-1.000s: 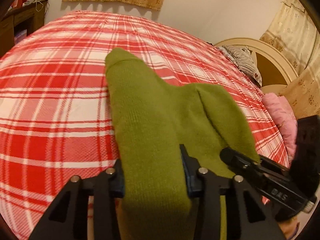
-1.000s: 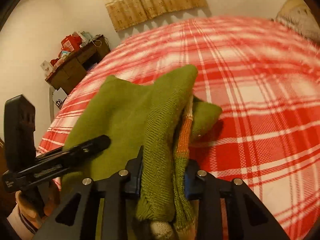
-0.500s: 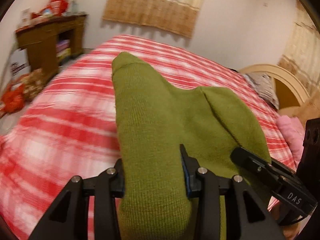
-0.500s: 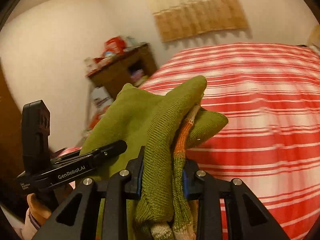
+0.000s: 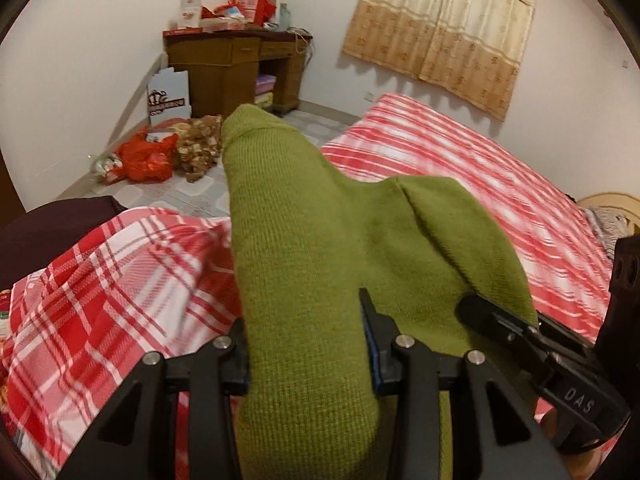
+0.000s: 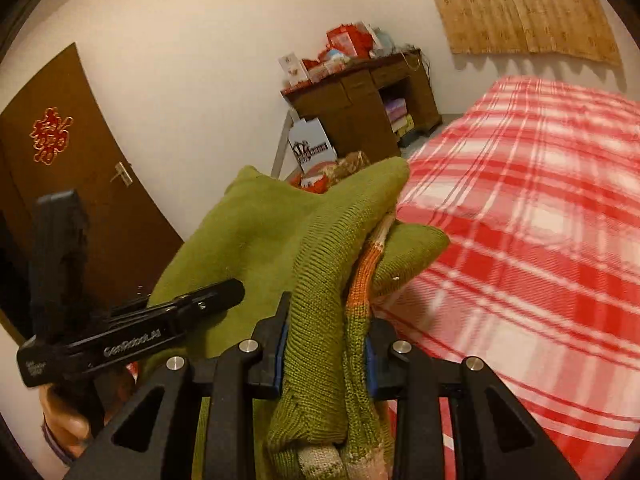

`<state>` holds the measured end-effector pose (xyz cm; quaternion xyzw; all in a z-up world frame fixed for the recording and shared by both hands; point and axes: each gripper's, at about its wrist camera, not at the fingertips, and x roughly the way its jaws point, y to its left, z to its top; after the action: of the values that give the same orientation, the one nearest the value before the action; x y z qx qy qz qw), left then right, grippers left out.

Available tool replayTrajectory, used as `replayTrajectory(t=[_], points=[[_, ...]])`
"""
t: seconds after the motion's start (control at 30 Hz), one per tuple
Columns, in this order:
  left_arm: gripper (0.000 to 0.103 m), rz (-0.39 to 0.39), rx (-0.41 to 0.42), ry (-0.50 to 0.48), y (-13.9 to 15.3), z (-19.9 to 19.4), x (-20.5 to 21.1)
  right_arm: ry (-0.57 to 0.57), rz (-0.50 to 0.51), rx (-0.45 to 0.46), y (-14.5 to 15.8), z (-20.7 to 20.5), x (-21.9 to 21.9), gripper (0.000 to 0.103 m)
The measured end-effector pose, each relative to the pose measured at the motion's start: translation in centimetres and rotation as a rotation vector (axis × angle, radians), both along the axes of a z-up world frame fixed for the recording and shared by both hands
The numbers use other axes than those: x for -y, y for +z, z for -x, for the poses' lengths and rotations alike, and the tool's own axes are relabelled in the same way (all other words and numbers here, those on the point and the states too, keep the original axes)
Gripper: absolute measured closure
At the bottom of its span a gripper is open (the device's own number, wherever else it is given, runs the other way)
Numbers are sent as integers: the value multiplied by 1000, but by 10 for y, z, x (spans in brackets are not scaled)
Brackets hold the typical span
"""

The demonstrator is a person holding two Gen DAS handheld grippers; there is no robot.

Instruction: Fold small clothes

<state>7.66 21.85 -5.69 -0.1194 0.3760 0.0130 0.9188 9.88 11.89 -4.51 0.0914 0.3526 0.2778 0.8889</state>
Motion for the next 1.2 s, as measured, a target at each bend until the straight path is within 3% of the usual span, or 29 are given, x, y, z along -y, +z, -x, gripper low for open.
replayTrajectory(t=[0.1, 0.17, 0.23, 0.33, 0.43, 0.53, 0.57, 0.67, 0.77, 0.93, 1.1, 1.2], points=[[60, 20, -23, 27, -31, -10, -11, -7, 52, -24, -29, -23, -21, 73], [54, 96, -31, 60, -47, -11, -20, -20, 96, -43, -48, -32, -28, 73], [42, 132, -25, 71, -49, -11, -25, -22, 132, -10, -58, -36, -28, 72], [25, 95, -46, 100, -50, -10, -26, -21, 160, 21, -62, -36, -29, 67], [25, 112, -69, 98, -48, -9, -32, -45, 149, -11, -58, -37, -22, 58], [26, 25, -49, 102, -32, 9, -32, -82, 95, -68, -47, -30, -11, 57], [26, -39, -34, 110, -24, 17, -28, -102, 83, -67, -41, -23, -9, 57], [26, -189, -4, 113, -6, 41, -16, -174, 52, -19, -18, 10, 1, 55], [25, -291, 8, 123, 4, 66, -8, -223, 39, 16, -2, 44, 5, 45], [4, -333, 22, 121, 13, 97, -3, -318, 143, 51, 14, 91, -6, 43], [0, -377, 52, 114, 21, 121, 8, -357, 206, 91, 25, 132, -10, 40], [0, -353, 36, 118, 23, 126, 13, -378, 238, 101, 33, 153, -9, 39]])
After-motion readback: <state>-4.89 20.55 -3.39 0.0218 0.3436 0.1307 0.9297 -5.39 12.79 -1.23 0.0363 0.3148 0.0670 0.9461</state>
